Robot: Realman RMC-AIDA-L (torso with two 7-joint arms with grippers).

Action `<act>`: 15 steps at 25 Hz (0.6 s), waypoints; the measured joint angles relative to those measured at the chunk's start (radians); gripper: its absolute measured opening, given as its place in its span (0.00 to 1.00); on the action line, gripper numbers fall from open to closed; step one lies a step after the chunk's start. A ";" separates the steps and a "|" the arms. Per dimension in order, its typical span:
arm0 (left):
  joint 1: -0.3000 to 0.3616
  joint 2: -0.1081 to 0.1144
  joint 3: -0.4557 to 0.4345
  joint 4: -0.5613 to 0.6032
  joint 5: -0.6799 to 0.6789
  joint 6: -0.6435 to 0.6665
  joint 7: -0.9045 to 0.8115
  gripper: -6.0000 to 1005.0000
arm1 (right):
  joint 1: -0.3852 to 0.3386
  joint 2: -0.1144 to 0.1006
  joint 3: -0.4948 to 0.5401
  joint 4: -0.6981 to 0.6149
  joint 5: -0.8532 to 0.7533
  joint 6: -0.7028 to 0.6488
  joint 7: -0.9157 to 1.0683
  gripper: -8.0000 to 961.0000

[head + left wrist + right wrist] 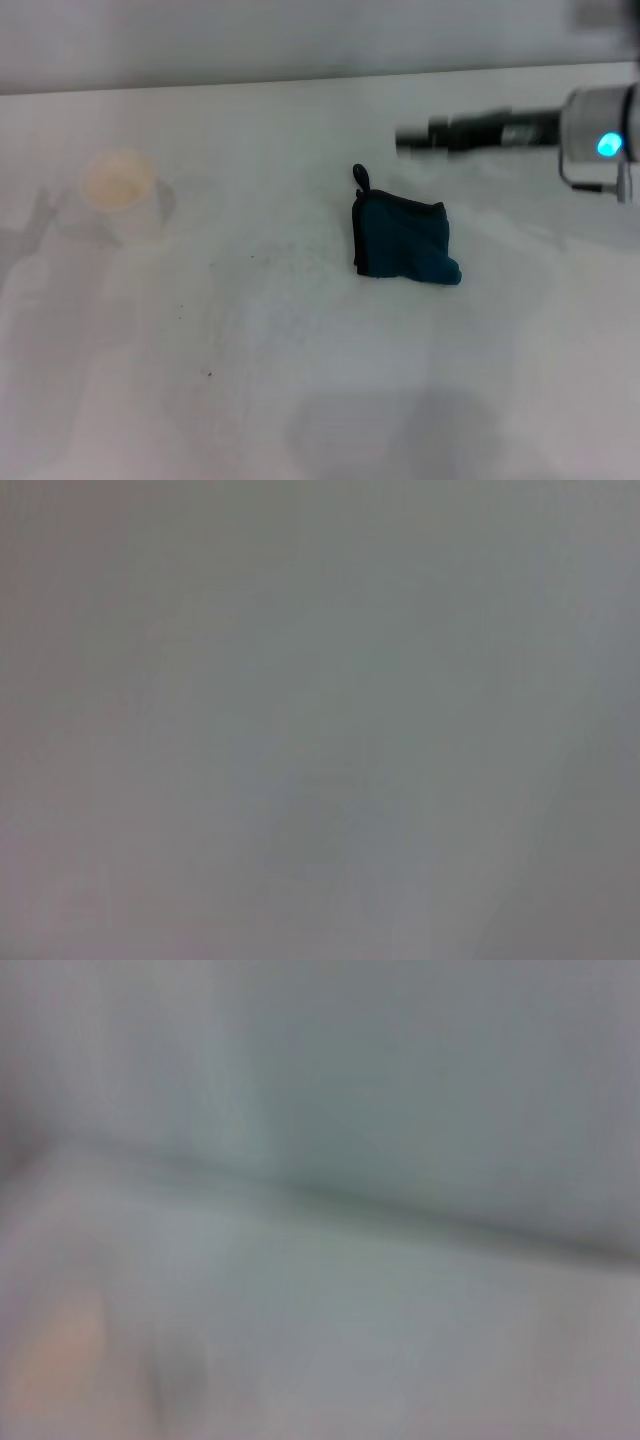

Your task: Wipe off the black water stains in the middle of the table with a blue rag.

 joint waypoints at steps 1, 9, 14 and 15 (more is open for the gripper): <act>-0.002 0.000 -0.001 0.000 0.000 0.000 0.000 0.87 | 0.005 -0.002 0.061 0.055 0.091 0.008 -0.032 0.49; -0.005 0.001 -0.003 0.008 -0.002 0.000 0.000 0.87 | -0.015 -0.001 0.505 0.491 0.756 0.321 -0.429 0.86; -0.001 -0.001 -0.004 0.010 -0.006 -0.002 0.000 0.87 | -0.076 0.006 0.559 0.634 0.867 0.318 -0.866 0.86; -0.001 -0.001 -0.005 0.010 -0.006 -0.003 0.000 0.87 | -0.077 0.006 0.572 0.669 0.876 0.300 -0.997 0.86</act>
